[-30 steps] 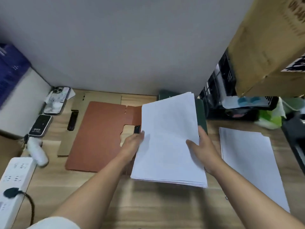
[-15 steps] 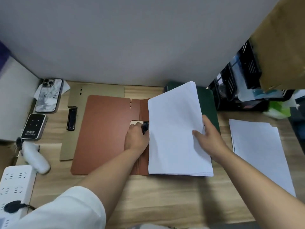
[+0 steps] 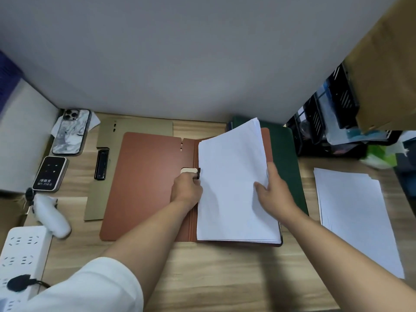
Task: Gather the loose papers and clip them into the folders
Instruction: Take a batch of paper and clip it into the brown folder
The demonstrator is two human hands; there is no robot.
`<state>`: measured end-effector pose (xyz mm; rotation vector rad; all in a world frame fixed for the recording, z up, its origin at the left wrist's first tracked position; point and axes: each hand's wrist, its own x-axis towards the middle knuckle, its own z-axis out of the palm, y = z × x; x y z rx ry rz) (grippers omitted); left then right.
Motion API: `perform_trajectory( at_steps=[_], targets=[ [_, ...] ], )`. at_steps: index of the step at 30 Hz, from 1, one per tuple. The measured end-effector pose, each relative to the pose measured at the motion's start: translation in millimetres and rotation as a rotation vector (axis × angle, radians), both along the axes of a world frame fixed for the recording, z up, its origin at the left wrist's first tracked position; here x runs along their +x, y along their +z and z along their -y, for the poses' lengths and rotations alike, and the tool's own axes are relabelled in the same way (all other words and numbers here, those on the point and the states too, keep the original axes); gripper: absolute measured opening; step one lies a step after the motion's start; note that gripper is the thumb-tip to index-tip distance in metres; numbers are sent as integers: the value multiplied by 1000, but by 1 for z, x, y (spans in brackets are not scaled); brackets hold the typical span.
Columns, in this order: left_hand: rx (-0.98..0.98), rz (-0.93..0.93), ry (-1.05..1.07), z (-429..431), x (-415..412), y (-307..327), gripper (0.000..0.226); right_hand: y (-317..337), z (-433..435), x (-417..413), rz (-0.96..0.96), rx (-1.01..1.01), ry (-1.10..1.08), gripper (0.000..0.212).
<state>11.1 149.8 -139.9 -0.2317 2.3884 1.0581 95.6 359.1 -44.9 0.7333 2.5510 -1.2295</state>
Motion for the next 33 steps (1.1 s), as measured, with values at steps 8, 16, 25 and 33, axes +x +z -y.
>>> perform_trajectory(
  at_steps=[8, 16, 25, 33],
  targets=[
    [7, -52, 58, -6, 6, -1, 12, -4, 18, -3, 48, 77, -78, 42],
    [-264, -208, 223, 70, 24, 8, 34, -9, -5, 22, -55, 308, -214, 65],
    [-383, -64, 444, 167, 65, 18, 72, -11, 12, 43, 88, -69, -305, 38],
    [-121, -365, 487, 127, 41, 117, 47, 27, 27, 24, -124, -208, -214, 27]
  ],
)
